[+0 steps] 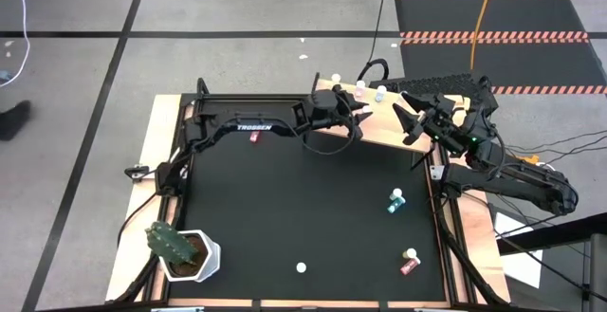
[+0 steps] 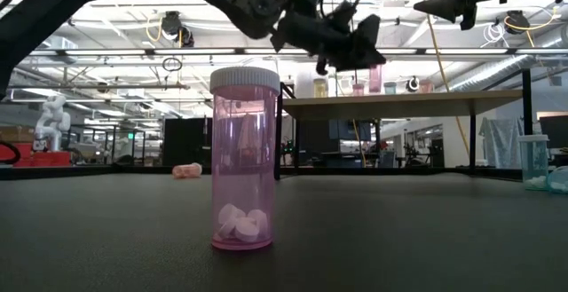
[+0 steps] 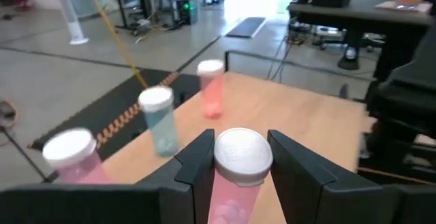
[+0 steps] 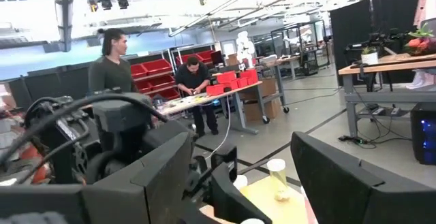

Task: Pick and place medicine bottles onto shelf by color
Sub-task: Put the top pink pill bottle on the shelf aligned with the other pink pill bottle

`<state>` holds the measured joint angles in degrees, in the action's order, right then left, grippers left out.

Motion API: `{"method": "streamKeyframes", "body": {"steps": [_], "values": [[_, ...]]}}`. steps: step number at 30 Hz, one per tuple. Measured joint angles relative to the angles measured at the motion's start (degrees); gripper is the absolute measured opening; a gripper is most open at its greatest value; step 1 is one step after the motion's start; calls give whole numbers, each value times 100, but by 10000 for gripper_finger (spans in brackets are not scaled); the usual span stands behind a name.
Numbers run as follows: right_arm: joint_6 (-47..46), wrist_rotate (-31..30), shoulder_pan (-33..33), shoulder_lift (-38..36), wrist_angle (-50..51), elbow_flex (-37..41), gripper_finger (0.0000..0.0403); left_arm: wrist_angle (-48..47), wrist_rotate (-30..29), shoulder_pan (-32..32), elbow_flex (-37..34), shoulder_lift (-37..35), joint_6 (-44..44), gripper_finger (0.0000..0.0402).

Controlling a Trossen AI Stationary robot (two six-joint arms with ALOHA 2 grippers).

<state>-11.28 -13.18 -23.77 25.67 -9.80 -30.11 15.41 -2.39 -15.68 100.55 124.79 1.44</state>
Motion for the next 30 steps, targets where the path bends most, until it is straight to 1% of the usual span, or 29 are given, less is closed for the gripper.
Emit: {"method": "streamKeyframes", "body": {"steps": [6,8,14,19,24,30], "values": [[-2,9,0,0,-4,0,249,127,-78,-246,-2,58,-315,129],[-3,118,0,0,-4,0,249,117,-105,-323,-2,58,-303,129],[49,139,2,0,-4,0,249,169,-221,-498,-2,58,-441,129],[139,145,2,0,-4,0,249,121,-232,-497,-2,58,-477,129],[149,146,2,0,-4,0,249,118,4,-455,-2,58,-481,129],[149,148,2,1,-2,0,249,32,39,-444,3,58,-449,129]]}}
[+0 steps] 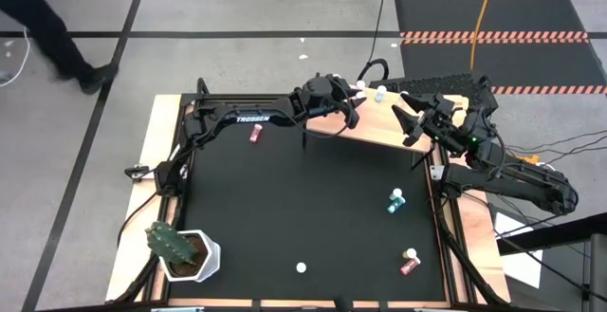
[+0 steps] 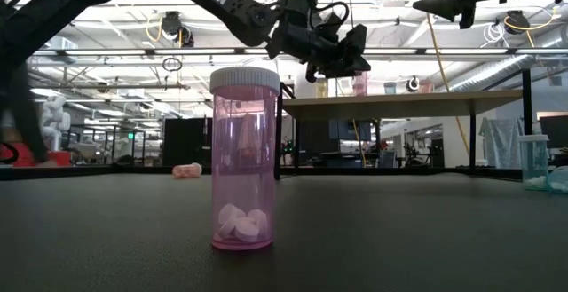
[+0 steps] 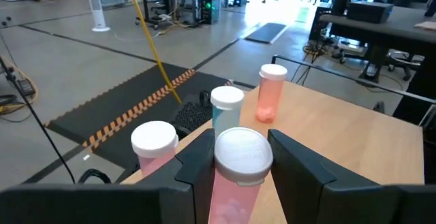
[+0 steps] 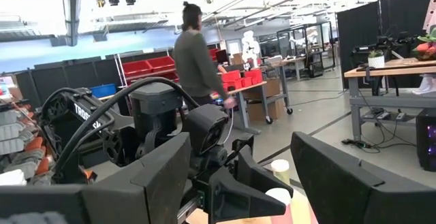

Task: Pick and place medicine bottles onto shelf by color
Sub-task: Put the top pink pill bottle on the shelf aligned with the other pink pill bottle

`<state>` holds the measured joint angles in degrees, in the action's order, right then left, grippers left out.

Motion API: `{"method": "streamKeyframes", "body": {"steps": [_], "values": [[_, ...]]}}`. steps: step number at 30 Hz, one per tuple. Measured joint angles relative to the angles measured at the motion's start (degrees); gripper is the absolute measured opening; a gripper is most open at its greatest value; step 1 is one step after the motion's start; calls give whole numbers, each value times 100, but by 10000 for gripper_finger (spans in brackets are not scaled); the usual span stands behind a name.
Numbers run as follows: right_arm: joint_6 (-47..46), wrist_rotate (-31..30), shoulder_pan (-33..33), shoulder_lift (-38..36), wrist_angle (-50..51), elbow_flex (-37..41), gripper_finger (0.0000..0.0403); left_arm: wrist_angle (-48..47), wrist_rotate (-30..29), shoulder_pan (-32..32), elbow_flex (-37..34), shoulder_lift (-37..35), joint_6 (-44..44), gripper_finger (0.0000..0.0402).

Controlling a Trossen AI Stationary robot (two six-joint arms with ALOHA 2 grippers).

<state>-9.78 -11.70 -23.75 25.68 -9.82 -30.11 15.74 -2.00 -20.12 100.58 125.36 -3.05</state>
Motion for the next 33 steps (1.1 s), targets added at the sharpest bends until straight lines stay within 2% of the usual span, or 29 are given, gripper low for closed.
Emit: {"method": "streamKeyframes", "body": {"steps": [7,17,25,29,33], "values": [[0,138,0,1,4,0,249,50,-4,-9,-1,-37,496,129],[-2,140,-2,-1,20,2,249,41,-4,-16,-3,-267,571,129],[-2,124,-4,1,22,2,249,-60,7,307,1,-348,-416,129],[-2,118,-4,1,22,2,249,-225,-233,561,1,-350,53,129],[-2,118,-4,1,22,2,249,-392,-426,530,1,-348,253,129]]}}
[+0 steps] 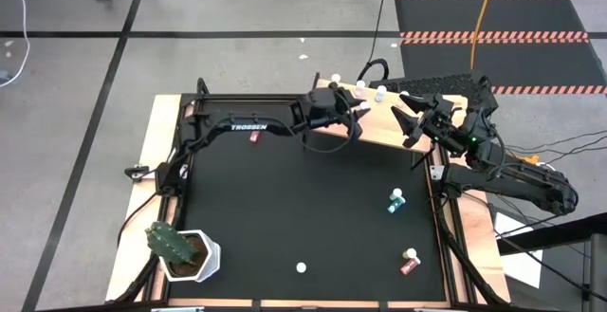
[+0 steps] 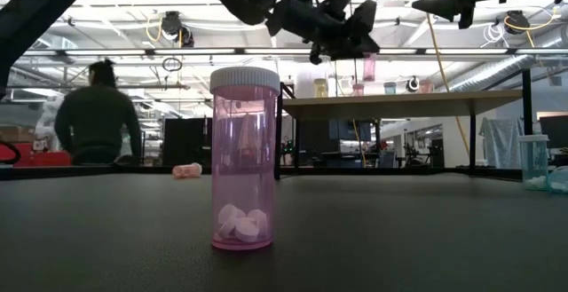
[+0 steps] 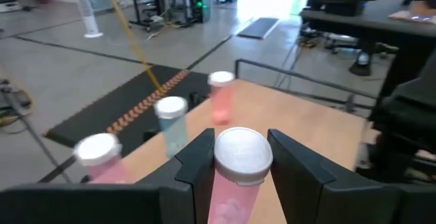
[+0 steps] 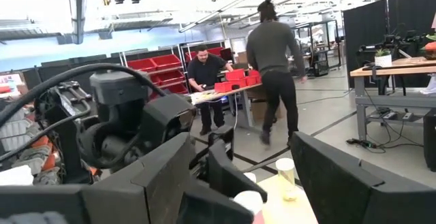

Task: Pick and place medicine bottles onto shelf by color
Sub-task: Put the top pink pill bottle on the shelf aligned with the other pink pill bottle

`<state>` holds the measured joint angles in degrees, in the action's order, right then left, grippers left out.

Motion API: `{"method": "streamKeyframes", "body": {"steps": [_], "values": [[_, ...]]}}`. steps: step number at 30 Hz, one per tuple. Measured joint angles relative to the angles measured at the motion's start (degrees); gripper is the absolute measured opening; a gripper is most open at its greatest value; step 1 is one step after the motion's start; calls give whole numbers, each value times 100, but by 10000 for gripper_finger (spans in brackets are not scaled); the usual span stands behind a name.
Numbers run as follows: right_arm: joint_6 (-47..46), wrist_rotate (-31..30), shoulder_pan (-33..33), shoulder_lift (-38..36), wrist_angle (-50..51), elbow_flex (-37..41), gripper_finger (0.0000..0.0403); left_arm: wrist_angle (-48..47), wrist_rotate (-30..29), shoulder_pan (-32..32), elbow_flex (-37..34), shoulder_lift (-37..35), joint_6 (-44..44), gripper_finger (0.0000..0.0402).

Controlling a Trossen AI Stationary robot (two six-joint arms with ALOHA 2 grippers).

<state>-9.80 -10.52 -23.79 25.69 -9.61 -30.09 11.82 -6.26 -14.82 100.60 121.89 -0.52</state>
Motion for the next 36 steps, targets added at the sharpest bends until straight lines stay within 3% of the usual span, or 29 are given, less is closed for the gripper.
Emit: {"method": "streamKeyframes", "body": {"steps": [18,36], "values": [[-149,146,0,0,7,0,249,-370,-152,-137,-2,81,-419,129],[-46,331,0,0,33,0,249,-74,-193,-410,-2,81,-694,129]]}}
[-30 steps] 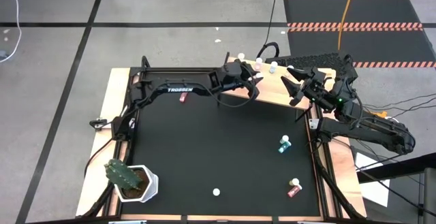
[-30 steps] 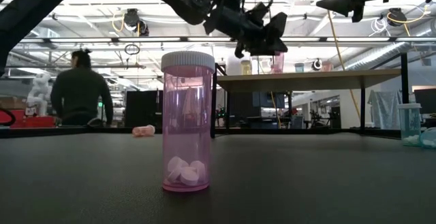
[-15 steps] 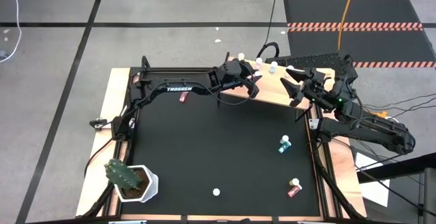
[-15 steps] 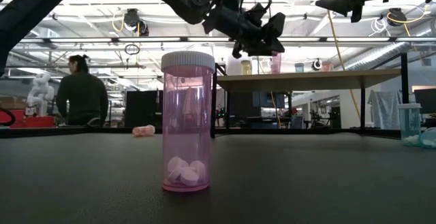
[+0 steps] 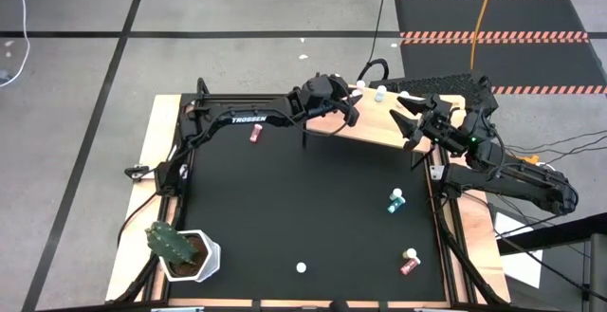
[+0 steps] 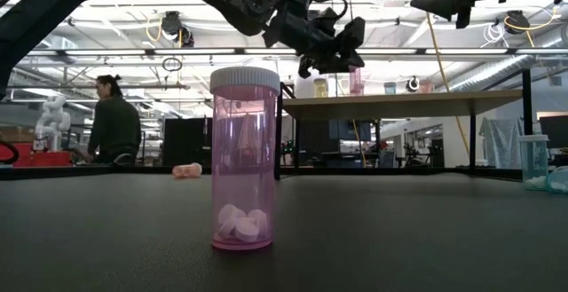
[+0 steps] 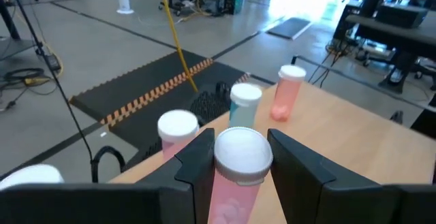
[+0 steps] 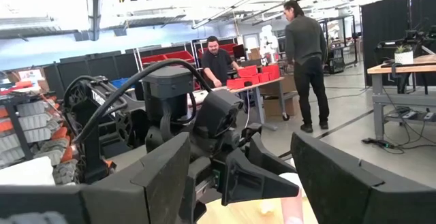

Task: Pick and place medicine bottles onto shelf by color
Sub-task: Put the top pink pill bottle on the shelf aligned with the other pink pill bottle

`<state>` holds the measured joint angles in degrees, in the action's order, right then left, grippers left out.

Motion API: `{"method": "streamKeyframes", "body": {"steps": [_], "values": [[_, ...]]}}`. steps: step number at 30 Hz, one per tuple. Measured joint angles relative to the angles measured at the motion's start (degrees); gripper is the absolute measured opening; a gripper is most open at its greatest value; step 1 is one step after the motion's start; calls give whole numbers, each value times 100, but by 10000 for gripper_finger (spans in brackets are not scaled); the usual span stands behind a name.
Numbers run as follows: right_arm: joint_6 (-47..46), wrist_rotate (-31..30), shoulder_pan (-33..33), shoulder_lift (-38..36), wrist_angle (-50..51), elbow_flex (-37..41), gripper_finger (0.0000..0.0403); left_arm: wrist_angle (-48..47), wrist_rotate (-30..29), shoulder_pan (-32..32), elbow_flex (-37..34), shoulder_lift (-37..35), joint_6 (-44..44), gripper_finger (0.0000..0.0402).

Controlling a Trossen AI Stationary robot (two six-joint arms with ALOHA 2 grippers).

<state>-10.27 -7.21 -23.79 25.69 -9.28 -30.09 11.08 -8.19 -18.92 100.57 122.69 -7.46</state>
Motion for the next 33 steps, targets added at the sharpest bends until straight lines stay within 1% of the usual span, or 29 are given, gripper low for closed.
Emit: {"method": "streamKeyframes", "body": {"steps": [6,11,27,33], "values": [[103,1,0,0,0,0,249,135,-52,20,0,41,-60,129],[197,1,0,-3,-4,0,249,527,-97,31,3,186,-98,129],[46,3,0,-199,98,0,249,289,-114,31,4,199,-6,129],[58,3,0,-197,97,0,249,113,-114,31,13,188,188,129]]}}
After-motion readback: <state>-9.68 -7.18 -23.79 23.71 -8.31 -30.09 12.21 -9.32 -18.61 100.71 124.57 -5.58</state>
